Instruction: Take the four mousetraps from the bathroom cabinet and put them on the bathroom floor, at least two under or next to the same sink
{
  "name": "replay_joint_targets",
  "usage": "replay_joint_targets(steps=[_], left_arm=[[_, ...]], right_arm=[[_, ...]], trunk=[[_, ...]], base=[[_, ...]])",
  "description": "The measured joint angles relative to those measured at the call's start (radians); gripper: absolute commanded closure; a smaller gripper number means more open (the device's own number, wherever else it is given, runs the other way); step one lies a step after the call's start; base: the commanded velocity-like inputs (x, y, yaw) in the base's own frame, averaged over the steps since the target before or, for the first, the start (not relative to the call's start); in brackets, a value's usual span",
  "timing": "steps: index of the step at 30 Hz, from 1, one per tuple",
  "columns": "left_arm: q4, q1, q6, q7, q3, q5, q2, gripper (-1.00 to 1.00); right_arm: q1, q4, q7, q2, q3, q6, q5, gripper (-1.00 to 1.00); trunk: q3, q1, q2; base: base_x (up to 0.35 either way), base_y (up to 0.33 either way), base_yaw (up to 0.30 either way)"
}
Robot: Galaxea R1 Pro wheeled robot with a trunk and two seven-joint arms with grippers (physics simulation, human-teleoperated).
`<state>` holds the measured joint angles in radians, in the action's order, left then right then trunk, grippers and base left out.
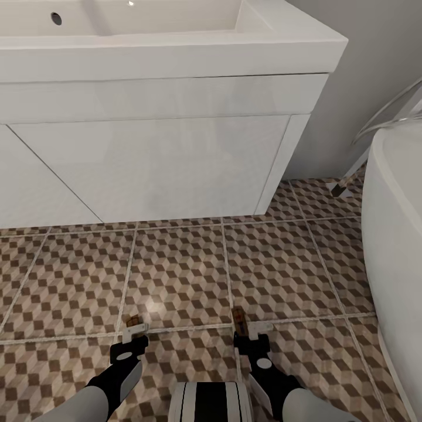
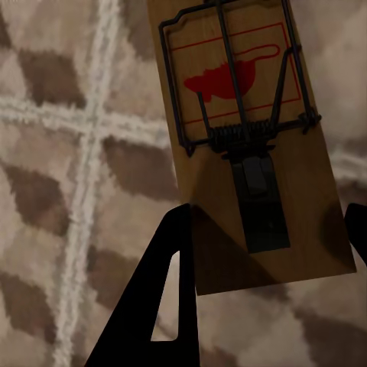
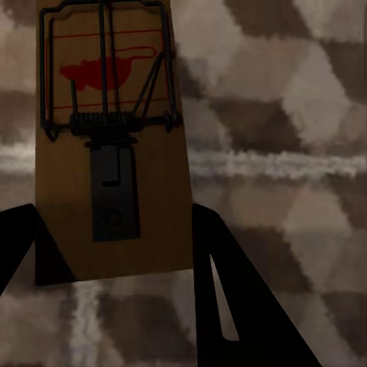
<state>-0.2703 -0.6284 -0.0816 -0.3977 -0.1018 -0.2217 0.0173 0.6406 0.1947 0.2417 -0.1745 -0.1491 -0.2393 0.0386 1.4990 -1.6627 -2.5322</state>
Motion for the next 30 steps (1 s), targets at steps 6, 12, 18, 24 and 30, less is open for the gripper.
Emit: replay_joint_targets(steps=[6,12,18,24,30], left_arm=[[-0.004,0.0,0.0,0.0,-0.001,0.0,0.0,1.0],[-0.011,0.0,0.0,-0.001,-0.001,0.0,0.001,1.0],[-0.016,0.0,0.0,-0.005,0.001,0.0,0.004,1.0],[-0.017,0.0,0.0,-0.06,-0.001,0.001,0.008,1.0],[-0.016,0.0,0.003,-0.097,-0.008,0.001,0.008,1.0]], right_arm=[[0.0,-0.029,0.0,0.0,-0.001,-0.012,0.001,1.0],[0.0,-0.036,0.0,0.0,-0.001,-0.013,0.001,1.0],[0.0,-0.037,0.0,0.0,0.001,-0.011,0.0,1.0],[0.0,-0.037,0.0,0.0,0.001,-0.008,0.0,1.0],[0.0,-0.037,0.0,0.0,0.001,-0.007,0.0,1.0]], trunk=[[0.0,0.0,0.0],[0.0,0.0,0.0],[0.0,0.0,0.0],[0.0,0.0,0.0],[0.0,0.0,0.0]], base=[[0.0,0.0,0.0],[0.0,0.0,0.0],[0.0,0.0,0.0],[0.0,0.0,0.0],[0.0,0.0,0.0]])
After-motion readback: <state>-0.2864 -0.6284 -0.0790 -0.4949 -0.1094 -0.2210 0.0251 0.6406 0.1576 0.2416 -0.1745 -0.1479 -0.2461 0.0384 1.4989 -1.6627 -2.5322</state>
